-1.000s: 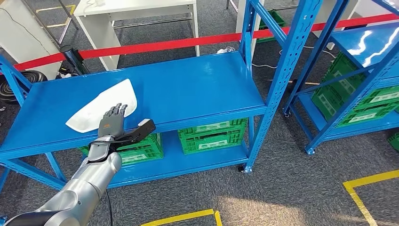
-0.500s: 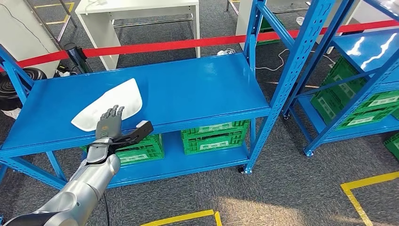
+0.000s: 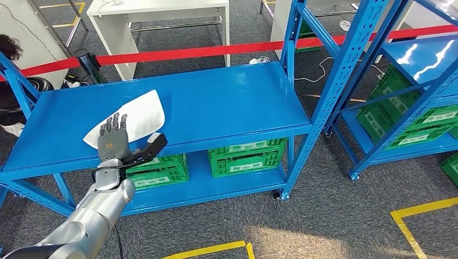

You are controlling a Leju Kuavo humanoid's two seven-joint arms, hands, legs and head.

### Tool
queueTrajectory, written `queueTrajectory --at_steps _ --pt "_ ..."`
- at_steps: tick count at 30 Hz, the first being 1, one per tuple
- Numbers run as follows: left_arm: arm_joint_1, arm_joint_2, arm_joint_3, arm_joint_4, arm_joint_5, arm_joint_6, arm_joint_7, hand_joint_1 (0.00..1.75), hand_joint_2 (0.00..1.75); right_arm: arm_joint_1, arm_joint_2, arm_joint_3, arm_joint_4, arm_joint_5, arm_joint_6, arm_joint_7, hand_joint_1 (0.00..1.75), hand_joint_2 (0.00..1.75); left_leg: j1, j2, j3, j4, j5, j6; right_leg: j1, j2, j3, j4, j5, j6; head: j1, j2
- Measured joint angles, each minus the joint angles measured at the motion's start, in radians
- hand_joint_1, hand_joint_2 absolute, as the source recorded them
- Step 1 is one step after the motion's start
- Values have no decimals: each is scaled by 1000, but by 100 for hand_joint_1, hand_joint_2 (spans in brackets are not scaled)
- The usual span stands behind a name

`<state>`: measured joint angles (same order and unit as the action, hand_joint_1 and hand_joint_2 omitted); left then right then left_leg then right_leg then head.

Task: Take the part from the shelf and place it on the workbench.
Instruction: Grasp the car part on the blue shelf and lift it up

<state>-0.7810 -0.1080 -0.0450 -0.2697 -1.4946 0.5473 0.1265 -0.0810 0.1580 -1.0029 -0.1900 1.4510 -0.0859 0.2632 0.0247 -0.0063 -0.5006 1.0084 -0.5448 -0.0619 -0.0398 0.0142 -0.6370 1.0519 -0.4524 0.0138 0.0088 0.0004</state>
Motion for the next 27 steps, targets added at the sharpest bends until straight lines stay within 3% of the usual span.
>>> queueTrajectory --at_steps 16,27 --pt "1 0 0 6 -8 -34 25 0 175 1 0 0 0 -3 -10 0 0 0 0 0 0 0 0 0 0 0 0 -1 1 1 0 0" --pt "1 8 0 6 -7 -5 14 0 175 3 -3 0 0 -1 -3 0 0 0 0 0 0 0 0 0 0 0 0 -1 1 1 0 0"
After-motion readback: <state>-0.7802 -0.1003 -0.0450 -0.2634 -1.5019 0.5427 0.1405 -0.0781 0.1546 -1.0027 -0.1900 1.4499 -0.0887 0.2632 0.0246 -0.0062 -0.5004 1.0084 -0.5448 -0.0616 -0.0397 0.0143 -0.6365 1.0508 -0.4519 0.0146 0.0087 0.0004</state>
